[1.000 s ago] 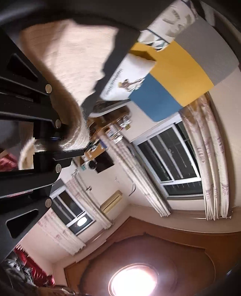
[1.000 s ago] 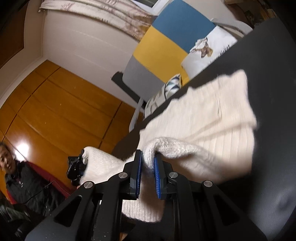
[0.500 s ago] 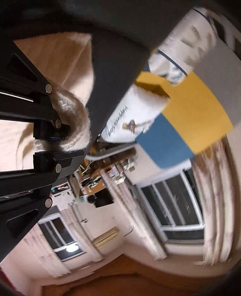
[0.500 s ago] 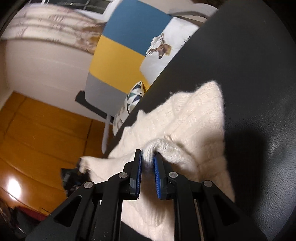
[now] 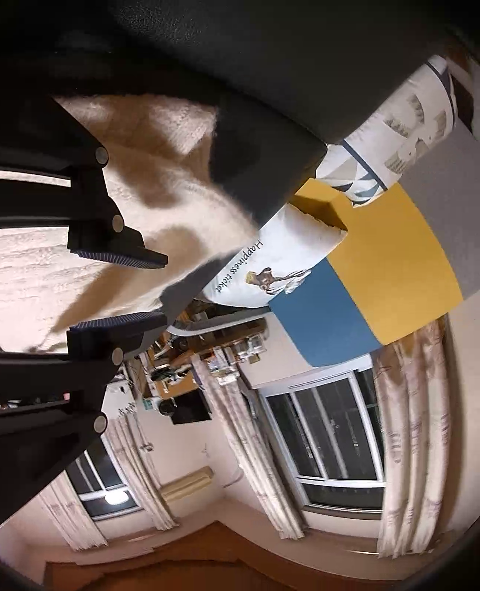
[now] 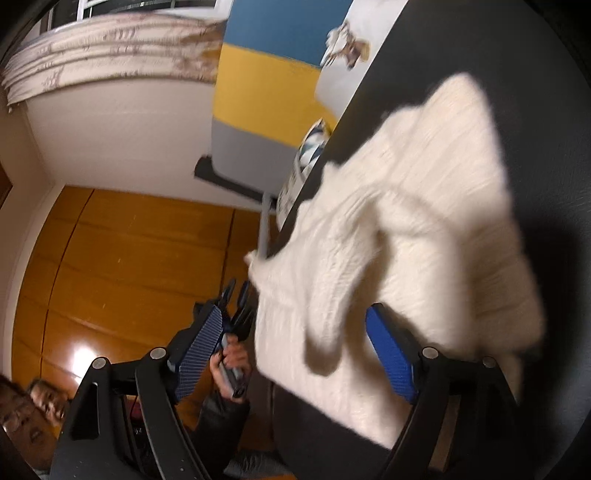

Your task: Fold clothes

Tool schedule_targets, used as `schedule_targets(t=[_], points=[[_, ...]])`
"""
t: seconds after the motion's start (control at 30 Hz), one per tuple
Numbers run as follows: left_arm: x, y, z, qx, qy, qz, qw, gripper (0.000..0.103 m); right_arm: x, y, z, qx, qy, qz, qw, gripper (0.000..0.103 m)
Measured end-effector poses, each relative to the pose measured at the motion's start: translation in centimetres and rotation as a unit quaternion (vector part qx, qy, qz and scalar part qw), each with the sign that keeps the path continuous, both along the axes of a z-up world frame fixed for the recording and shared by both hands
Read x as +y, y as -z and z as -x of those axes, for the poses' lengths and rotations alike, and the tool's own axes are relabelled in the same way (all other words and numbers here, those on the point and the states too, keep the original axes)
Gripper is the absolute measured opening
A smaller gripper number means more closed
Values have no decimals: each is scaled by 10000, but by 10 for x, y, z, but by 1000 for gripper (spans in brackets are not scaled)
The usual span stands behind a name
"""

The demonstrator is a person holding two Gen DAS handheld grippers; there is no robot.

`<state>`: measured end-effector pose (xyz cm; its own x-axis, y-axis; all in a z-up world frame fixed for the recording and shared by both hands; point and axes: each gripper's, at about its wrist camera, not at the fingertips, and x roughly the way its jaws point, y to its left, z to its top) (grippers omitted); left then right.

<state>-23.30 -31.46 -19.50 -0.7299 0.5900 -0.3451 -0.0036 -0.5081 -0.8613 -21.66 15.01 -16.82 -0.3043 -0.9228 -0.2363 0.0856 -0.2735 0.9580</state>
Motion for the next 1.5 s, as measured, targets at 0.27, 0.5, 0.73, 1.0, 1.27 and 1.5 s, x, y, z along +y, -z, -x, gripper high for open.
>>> schedule_targets(t=[0.27,0.5,0.73,1.0,1.27,1.5], points=[[16,1,-8,-84,171,493,9986,23,20,-10,30,108,1532,519,9868,84],[33,7,-15,-183,521,1045,9930,24,0,-31,11,586,978,-1612,9803,84],[45,20,-35,-427,710,1253,9886,22,-30,-15,-13,641,132,-2744,9594,84],[48,26,-101,-489,781,1060,9901,14,-23,-10,-46,452,-113,-2695,9619,84],[26,-28,-173,59,580,1399,9884,25,-19,-53,-97,1061,-449,-3214,9399,84],[95,-88,-126,1121,1877,2857,9331,36,-30,-74,-75,1521,-403,-3872,9085,84]])
